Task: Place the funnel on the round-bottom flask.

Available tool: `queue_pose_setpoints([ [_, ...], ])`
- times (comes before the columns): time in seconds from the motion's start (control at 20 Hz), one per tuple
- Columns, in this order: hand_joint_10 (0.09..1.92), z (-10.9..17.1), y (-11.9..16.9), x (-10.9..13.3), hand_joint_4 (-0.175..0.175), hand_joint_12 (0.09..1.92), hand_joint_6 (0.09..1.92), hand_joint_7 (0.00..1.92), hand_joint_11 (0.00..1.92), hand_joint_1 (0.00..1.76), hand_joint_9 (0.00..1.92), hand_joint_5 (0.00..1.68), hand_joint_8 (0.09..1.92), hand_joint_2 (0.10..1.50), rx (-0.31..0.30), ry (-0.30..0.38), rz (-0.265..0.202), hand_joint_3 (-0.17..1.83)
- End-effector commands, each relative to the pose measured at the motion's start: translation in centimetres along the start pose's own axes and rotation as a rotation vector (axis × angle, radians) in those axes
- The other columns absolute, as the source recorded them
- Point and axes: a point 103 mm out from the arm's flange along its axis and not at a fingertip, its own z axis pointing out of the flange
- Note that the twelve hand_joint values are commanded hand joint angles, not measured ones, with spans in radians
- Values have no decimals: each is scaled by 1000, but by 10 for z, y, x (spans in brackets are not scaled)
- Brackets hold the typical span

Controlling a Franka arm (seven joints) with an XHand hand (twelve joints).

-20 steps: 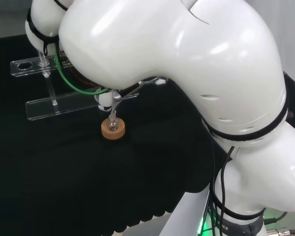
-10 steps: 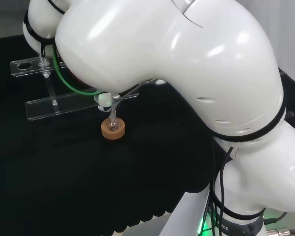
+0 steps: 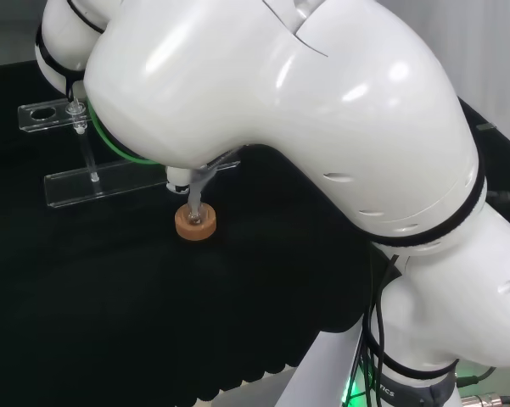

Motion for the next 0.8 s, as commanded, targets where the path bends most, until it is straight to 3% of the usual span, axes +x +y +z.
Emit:
queue_pose_setpoints([
  [0.05,599,0,-1,0,-48,1343,115,201,505,630,617,312,705,654,3,-5,-7,486],
  [0.45,630,-6,-5,0,-44,1370,87,84,444,598,505,268,682,657,-25,-2,-12,440],
  [0.8,753,-21,-16,-5,-37,1463,87,0,255,498,205,195,525,670,-95,26,-29,330],
])
